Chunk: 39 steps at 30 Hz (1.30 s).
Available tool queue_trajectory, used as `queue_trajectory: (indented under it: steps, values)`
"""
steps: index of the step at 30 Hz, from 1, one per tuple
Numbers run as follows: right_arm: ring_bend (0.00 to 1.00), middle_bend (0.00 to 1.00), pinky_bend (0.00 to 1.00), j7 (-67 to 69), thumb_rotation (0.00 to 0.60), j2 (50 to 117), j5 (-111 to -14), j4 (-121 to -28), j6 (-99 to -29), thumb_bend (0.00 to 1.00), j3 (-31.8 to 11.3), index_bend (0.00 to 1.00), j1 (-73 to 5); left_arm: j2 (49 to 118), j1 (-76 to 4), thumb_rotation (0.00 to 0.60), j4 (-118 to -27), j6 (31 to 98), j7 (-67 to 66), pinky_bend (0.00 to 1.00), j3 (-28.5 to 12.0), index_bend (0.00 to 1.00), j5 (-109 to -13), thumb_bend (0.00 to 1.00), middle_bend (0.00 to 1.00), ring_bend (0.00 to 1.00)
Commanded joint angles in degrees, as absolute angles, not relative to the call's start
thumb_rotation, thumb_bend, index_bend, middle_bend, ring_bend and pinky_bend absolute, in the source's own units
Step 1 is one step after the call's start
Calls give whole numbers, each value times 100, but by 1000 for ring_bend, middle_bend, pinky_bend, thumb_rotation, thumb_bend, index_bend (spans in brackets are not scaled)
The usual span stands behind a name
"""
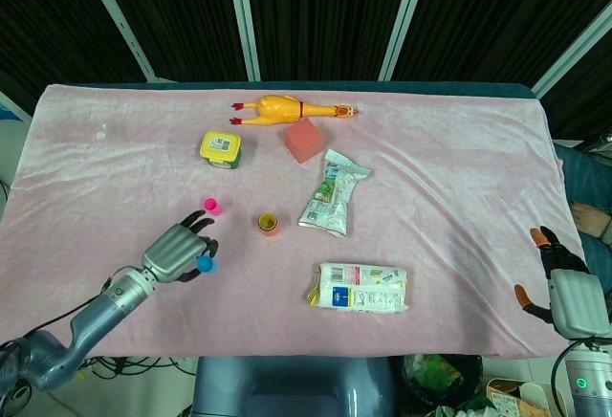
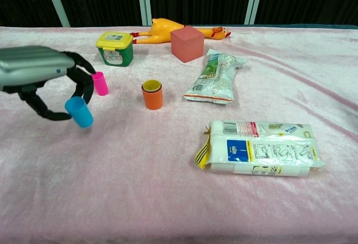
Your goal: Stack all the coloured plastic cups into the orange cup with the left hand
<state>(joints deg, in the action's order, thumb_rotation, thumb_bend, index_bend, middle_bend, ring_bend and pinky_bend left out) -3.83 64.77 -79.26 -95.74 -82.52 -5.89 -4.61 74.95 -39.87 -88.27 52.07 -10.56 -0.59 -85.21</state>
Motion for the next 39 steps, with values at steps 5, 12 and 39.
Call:
queue_trajectory:
  steps: [5, 12, 39]
  values:
    - [160, 46, 214, -406, 600, 6483, -7906, -9566, -8236, 254, -595, 36, -470, 7277, -4683, 600, -8720, 4598, -959, 104, -898, 535, -7740, 347, 550, 121]
    - [160, 46, 214, -403, 600, 6477, -7894, -9557, -8233, 253, -600, 36, -470, 7478, -5144, 600, -8408, 4193, -856, 108, -1247, 533, -7334, 340, 547, 121]
    - [160, 46, 214, -407, 600, 6478, -7890, -9528, -8240, 256, -608, 36, -473, 8361, -6056, 600, -7560, 3408, -991, 108, -1147, 529, -6605, 338, 546, 121]
